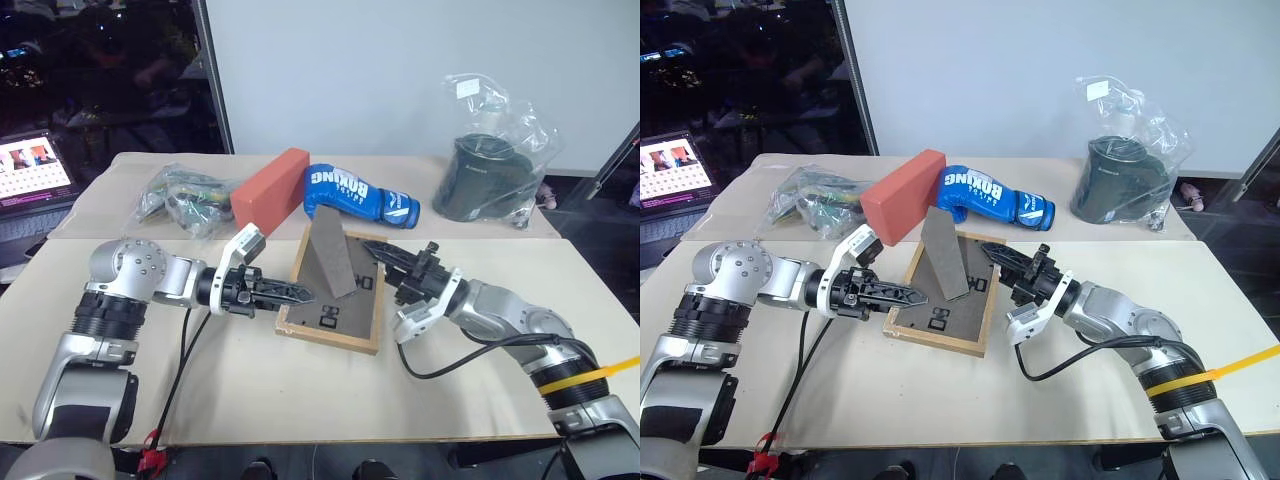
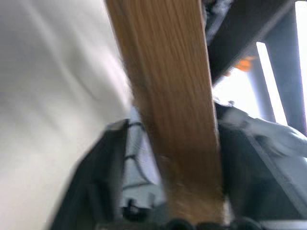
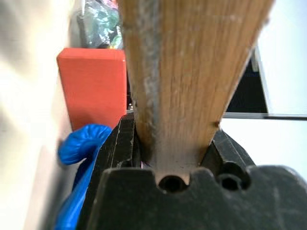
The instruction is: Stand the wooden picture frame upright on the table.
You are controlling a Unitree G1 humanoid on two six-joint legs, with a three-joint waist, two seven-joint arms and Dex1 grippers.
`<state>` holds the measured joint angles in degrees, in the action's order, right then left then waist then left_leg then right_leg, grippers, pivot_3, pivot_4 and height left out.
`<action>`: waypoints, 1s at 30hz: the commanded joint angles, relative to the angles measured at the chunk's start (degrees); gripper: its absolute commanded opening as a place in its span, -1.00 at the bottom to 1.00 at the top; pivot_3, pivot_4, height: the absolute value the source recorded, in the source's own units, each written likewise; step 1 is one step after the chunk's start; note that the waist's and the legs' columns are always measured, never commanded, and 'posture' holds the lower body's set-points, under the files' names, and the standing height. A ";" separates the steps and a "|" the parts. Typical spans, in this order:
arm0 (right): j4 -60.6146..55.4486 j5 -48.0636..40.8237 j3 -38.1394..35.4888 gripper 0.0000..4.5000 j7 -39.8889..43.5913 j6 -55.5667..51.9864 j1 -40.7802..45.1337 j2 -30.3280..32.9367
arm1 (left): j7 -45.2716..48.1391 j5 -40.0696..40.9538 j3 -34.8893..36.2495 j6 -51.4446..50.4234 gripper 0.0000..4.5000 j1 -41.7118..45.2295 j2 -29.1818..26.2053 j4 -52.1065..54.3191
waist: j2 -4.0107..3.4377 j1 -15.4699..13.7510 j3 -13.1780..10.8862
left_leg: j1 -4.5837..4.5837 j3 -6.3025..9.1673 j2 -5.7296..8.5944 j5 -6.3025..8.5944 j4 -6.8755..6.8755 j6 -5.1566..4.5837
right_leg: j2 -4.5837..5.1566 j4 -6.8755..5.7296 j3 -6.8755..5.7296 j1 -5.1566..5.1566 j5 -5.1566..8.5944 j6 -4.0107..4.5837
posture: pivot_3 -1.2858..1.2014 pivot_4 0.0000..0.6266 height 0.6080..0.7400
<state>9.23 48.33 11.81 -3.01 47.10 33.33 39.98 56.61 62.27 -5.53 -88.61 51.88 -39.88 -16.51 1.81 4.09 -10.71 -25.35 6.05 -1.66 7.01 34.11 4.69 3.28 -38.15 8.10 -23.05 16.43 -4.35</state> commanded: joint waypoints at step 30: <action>13.40 -76.32 -11.48 -0.46 50.30 -83.21 7.20 -11.84 | -1.12 -9.39 16.70 28.32 1.00 -28.54 -1.49 23.34 | -0.03 0.00 -0.09 | 0.29 0.02 -0.38 -0.22 -0.17 -0.02 | 0.05 0.09 -0.83 0.68 -0.02 0.21 | 0.03 -0.52 0.81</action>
<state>25.35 -26.17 1.36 44.96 -33.80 39.81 27.39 56.39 51.13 9.58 -58.91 23.21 -41.09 4.82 1.79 4.09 -10.80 -25.06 6.07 -2.05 6.79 33.94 4.67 3.33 -38.06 7.25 -22.37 16.41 -4.14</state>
